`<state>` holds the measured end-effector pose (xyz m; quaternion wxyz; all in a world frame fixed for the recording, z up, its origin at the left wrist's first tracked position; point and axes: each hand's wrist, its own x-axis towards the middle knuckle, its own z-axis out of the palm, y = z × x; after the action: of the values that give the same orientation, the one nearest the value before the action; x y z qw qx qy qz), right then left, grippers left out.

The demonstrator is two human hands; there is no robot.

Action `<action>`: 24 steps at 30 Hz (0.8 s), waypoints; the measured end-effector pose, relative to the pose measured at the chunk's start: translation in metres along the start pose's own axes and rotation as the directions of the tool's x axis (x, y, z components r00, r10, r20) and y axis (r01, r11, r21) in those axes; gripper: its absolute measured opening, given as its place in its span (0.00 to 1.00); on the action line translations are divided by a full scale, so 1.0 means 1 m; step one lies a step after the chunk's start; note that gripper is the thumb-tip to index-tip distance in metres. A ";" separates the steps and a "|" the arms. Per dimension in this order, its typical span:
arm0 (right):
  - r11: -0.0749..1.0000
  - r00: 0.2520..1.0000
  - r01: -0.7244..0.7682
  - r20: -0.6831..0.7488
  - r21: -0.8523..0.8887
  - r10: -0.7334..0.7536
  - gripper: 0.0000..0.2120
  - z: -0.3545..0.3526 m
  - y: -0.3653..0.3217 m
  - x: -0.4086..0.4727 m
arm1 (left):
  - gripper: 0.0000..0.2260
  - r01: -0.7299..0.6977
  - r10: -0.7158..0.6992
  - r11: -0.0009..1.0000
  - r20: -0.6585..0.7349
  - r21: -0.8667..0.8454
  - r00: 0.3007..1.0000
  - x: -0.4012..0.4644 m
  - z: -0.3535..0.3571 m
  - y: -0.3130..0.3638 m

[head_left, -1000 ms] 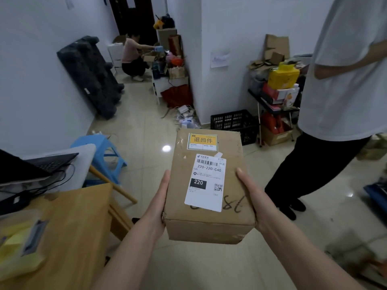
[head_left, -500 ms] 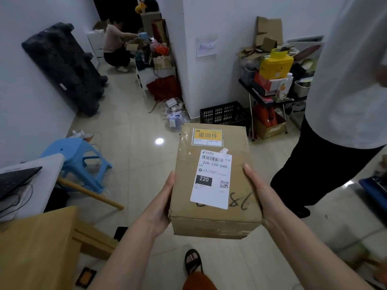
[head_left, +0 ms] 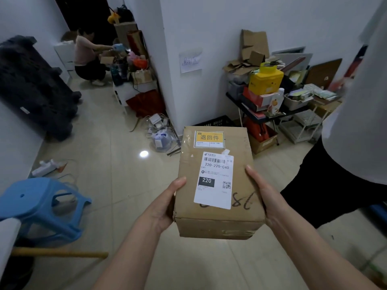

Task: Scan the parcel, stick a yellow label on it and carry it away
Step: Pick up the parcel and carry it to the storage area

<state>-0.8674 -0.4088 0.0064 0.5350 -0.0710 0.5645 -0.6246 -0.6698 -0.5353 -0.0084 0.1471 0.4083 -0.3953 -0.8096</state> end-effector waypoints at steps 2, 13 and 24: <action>1.000 1.000 -0.002 -0.012 0.021 0.002 0.19 -0.001 -0.010 0.018 | 0.30 0.022 -0.022 1.000 0.010 0.008 1.000 0.023 -0.002 0.009; 0.994 0.997 -0.034 -0.068 0.103 0.041 0.18 -0.011 -0.070 0.148 | 0.30 0.043 -0.043 0.999 0.020 0.013 0.999 0.151 0.007 0.061; 0.996 0.999 0.044 -0.005 0.073 -0.044 0.13 -0.045 -0.212 0.297 | 0.27 -0.039 0.040 0.999 0.019 -0.024 0.999 0.316 0.080 0.154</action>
<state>-1.1477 -0.6474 0.0029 0.5223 -0.0626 0.5406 -0.6565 -0.9421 -0.7700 -0.0347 0.1639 0.3906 -0.3953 -0.8150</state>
